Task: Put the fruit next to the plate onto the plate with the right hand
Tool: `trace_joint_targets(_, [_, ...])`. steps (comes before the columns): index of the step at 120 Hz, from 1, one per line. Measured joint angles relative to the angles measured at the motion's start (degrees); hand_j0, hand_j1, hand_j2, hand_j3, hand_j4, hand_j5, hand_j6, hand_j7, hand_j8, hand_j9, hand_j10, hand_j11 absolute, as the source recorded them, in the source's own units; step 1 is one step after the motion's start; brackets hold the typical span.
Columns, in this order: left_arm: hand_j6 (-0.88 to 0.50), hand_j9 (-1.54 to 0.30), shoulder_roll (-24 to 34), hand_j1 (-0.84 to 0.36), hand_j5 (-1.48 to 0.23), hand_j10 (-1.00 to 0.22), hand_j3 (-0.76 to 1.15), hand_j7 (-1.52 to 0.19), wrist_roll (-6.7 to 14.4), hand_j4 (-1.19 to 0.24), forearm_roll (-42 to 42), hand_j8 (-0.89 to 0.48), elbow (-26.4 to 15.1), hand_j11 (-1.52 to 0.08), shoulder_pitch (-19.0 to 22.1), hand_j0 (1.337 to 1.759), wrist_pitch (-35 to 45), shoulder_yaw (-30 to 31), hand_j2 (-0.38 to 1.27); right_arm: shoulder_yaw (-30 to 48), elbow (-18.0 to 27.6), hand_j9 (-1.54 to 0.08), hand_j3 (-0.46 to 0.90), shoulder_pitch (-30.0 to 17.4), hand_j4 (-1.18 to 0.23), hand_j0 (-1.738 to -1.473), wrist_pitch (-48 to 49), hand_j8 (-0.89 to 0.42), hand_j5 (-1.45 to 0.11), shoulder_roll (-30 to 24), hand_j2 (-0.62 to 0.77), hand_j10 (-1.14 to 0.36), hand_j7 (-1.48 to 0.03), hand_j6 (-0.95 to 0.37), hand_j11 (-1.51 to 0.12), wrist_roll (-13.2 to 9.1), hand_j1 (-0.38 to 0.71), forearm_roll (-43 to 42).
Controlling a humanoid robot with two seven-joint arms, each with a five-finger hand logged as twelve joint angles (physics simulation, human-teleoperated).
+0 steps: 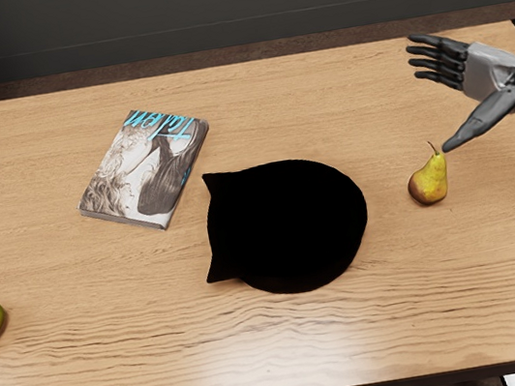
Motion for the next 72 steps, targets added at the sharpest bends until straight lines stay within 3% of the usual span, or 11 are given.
trace_joint_targets(72, [0.0,0.0,0.0,0.35,0.0,0.0,0.0,0.0,0.0,0.0,0.0,0.0,0.0,0.0,0.0,1.658,0.0,0.0,0.0,-0.1,-0.1,-0.05,0.0,-4.0,-0.04,-1.658,0.0,-0.04,-0.05,0.0,0.0,-0.04,-0.05,-0.04,-0.05,0.0,-0.3,-3.4])
